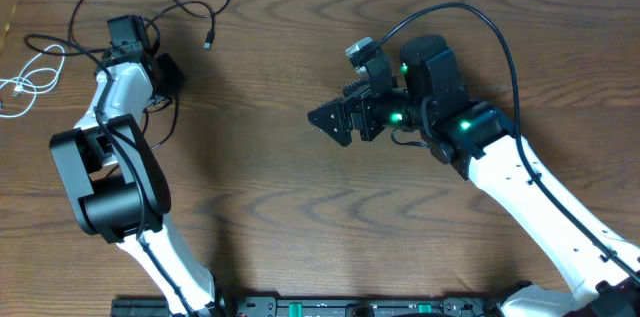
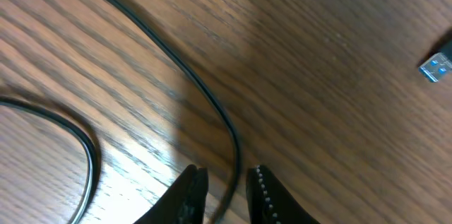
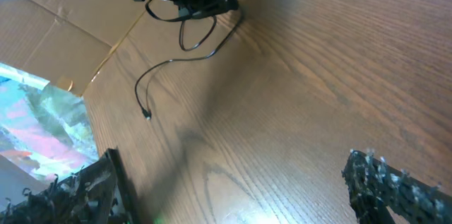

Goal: Untangle cables
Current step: 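Lower the black cable at the left edge with the left gripper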

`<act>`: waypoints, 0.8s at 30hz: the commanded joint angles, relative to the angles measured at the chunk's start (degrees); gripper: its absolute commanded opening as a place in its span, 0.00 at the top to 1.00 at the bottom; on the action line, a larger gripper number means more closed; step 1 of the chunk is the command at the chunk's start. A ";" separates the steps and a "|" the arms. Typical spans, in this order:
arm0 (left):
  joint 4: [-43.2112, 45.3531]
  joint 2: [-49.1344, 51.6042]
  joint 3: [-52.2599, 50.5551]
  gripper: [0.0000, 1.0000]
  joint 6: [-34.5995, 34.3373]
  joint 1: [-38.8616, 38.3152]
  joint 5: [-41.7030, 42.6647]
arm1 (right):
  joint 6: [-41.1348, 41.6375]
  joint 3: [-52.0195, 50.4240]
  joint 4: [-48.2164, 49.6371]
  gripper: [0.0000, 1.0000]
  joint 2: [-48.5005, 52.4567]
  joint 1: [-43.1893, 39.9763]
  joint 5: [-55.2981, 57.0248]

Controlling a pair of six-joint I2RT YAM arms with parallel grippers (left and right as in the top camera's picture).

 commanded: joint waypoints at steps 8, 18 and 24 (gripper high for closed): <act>-6.01 -14.99 0.52 0.23 -13.20 0.33 -2.29 | -0.50 0.24 -1.25 0.01 -0.98 -0.02 0.04; -20.81 -17.31 -4.83 0.05 -37.83 4.55 -6.93 | -0.50 0.24 -3.28 0.01 -0.98 -0.02 0.02; -20.74 -15.43 -12.17 0.04 -54.51 11.54 -9.75 | -0.50 0.24 -4.57 0.01 -0.98 -0.02 0.04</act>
